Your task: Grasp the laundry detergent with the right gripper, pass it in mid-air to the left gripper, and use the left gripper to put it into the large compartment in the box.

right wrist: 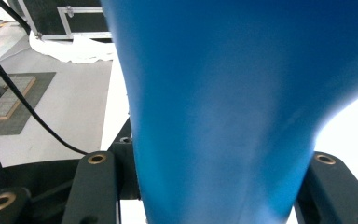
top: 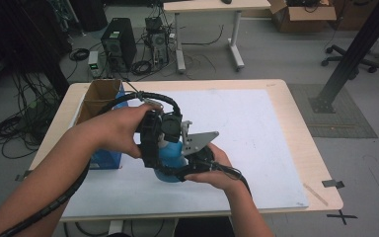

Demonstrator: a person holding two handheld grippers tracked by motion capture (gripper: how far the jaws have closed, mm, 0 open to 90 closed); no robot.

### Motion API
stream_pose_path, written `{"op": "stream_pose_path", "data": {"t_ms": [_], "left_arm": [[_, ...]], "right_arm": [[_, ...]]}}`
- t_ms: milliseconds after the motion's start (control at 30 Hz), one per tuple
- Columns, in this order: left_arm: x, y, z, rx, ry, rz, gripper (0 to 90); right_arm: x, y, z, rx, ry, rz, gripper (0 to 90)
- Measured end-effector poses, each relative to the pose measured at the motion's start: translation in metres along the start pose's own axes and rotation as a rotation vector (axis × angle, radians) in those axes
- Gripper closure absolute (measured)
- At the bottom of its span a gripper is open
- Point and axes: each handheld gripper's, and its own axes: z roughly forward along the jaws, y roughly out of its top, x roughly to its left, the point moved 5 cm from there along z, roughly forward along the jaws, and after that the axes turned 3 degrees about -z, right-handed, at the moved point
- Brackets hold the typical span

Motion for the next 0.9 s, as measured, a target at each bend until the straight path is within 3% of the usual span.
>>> {"op": "stream_pose_path", "data": {"t_ms": [233, 900], "left_arm": [[-0.0011, 0.001, 0.0003, 0.012, 0.012, 0.01, 24.5], [-0.0007, -0.001, 0.0042, 0.024, 0.026, -0.001, 32.8]], "right_arm": [[0.0008, 0.0029, 0.0003, -0.004, 0.001, -0.006, 45.3], [0.0029, 0.0007, 0.0031, 0.001, 0.012, 0.007, 45.2]]}}
